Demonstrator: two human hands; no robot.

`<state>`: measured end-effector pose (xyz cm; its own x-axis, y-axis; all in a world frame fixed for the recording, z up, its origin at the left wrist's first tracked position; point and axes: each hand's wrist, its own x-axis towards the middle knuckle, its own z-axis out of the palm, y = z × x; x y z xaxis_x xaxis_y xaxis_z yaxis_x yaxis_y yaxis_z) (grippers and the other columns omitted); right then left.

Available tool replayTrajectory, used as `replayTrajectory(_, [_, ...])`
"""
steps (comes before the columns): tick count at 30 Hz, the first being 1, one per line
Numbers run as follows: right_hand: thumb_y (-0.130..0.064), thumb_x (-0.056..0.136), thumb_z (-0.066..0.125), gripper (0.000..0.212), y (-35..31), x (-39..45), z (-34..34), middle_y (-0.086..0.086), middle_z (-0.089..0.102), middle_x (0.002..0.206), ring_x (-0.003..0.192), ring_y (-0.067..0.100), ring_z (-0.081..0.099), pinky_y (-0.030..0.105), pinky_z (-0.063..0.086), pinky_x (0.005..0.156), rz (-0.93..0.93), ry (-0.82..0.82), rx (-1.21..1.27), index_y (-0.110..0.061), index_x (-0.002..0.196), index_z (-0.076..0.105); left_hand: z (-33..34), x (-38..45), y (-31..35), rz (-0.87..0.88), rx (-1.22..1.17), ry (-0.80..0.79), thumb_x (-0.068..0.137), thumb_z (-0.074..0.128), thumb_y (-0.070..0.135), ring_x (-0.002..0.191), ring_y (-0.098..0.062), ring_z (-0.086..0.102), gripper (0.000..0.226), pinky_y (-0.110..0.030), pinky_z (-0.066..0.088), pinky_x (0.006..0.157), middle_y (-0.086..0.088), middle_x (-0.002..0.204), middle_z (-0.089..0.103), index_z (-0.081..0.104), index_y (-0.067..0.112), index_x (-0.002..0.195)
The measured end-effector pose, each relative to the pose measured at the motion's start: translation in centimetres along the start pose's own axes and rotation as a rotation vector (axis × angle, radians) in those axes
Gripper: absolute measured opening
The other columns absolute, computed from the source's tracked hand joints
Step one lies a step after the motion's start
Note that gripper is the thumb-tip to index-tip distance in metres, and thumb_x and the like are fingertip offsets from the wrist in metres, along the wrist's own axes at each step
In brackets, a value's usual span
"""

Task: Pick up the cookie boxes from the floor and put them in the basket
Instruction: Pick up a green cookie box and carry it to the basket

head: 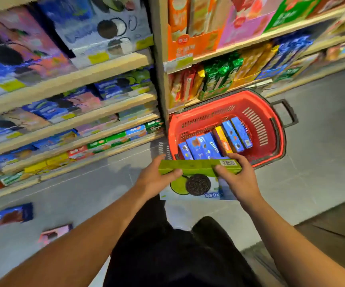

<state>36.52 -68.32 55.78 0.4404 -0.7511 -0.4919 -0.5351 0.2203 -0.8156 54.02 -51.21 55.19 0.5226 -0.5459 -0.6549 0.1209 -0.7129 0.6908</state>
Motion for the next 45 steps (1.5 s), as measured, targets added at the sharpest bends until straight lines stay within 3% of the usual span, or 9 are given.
replayTrajectory(3, [-0.015, 0.078, 0.08, 0.043, -1.3, 3.1, 0.8, 0.002, 0.066, 0.083, 0.06, -0.001, 0.06, 0.014, 0.049, 0.06, 0.048, 0.09, 0.052, -0.017, 0.113, 0.057, -1.8, 4.8, 3.3, 0.041, 0.114, -0.047, 0.079, 0.071, 0.046, 0.089, -0.009, 0.059, 0.053, -0.01, 0.04, 0.062, 0.01, 0.1, 0.062, 0.049, 0.035, 0.126])
replayTrajectory(7, [-0.02, 0.077, 0.081, 0.053, -0.2, 5.5, 1.2, -0.013, 0.066, 0.093, 0.076, -0.007, 0.062, 0.016, 0.05, 0.076, 0.112, 0.224, 0.114, -0.021, 0.122, 0.055, -1.6, 10.7, 6.2, 0.117, 0.261, -0.115, 0.067, 0.073, 0.058, 0.099, -0.019, 0.063, 0.064, -0.027, 0.045, 0.079, 0.005, 0.1, 0.065, 0.052, 0.035, 0.123])
replayTrajectory(12, [-0.041, 0.075, 0.078, 0.075, 4.2, 9.3, 2.8, -0.01, 0.066, 0.113, 0.101, 0.009, 0.064, 0.031, 0.049, 0.096, 0.256, 0.338, 0.185, -0.021, 0.139, 0.045, 1.6, 18.7, 8.7, 0.223, 0.399, -0.269, 0.073, 0.079, 0.036, 0.095, -0.013, 0.058, 0.068, -0.023, 0.044, 0.077, 0.007, 0.105, 0.058, 0.047, 0.029, 0.133])
replayTrajectory(17, [-0.03, 0.084, 0.075, 0.073, 11.0, 15.3, 6.0, -0.01, 0.06, 0.113, 0.104, 0.007, 0.058, 0.013, 0.039, 0.084, 0.404, 0.477, 0.222, -0.017, 0.146, 0.037, 7.1, 29.0, 6.2, 0.259, 0.518, -0.36, 0.078, 0.076, 0.014, 0.084, 0.008, 0.055, 0.069, 0.002, 0.035, 0.068, 0.007, 0.106, 0.056, 0.042, 0.014, 0.138])
replayTrajectory(20, [-0.044, 0.079, 0.075, 0.087, 15.9, 19.7, 6.8, -0.005, 0.061, 0.128, 0.118, 0.013, 0.057, 0.029, 0.043, 0.101, 0.448, 0.529, 0.178, -0.018, 0.15, 0.03, 10.8, 35.0, 3.6, 0.318, 0.634, -0.394, 0.08, 0.075, 0.017, 0.091, 0.002, 0.051, 0.072, -0.01, 0.038, 0.075, 0.008, 0.105, 0.052, 0.038, 0.013, 0.141])
replayTrajectory(26, [-0.04, 0.076, 0.076, 0.085, 25.9, 29.9, 8.2, 0.008, 0.059, 0.131, 0.119, 0.022, 0.057, 0.028, 0.041, 0.1, 0.472, 0.639, 0.092, -0.012, 0.145, 0.035, 18.7, 47.4, -2.8, 0.44, 0.765, -0.422, 0.079, 0.076, 0.025, 0.11, -0.029, 0.059, 0.085, -0.027, 0.041, 0.089, -0.016, 0.125, 0.059, 0.028, 0.012, 0.148])
replayTrajectory(31, [-0.036, 0.071, 0.074, 0.068, 32.6, 36.7, 9.0, 0.011, 0.062, 0.119, 0.11, 0.027, 0.059, 0.034, 0.044, 0.098, 0.463, 0.727, 0.049, -0.009, 0.127, 0.046, 23.9, 55.2, -6.6, 0.571, 0.745, -0.43, 0.076, 0.077, 0.025, 0.126, -0.017, 0.048, 0.087, -0.018, 0.033, 0.101, -0.009, 0.142, 0.048, 0.029, 0.01, 0.147])
replayTrajectory(34, [-0.035, 0.067, 0.075, 0.071, 35.4, 39.3, 9.3, 0.012, 0.059, 0.12, 0.113, 0.027, 0.057, 0.04, 0.043, 0.099, 0.478, 0.794, 0.031, -0.005, 0.126, 0.047, 26.2, 57.8, -7.8, 0.638, 0.719, -0.412, 0.074, 0.078, 0.026, 0.127, -0.009, 0.044, 0.086, -0.005, 0.025, 0.1, -0.006, 0.142, 0.048, 0.033, 0.009, 0.146])
replayTrajectory(45, [-0.031, 0.068, 0.083, 0.095, 34.5, 39.0, 9.0, 0.018, 0.042, 0.141, 0.132, 0.027, 0.041, 0.034, 0.033, 0.11, 0.536, 0.76, 0.004, 0.001, 0.142, 0.033, 27.1, 56.1, -8.3, 0.532, 0.724, -0.298, 0.074, 0.078, 0.029, 0.137, -0.018, 0.036, 0.095, -0.021, 0.027, 0.11, -0.007, 0.151, 0.036, 0.023, 0.009, 0.15])
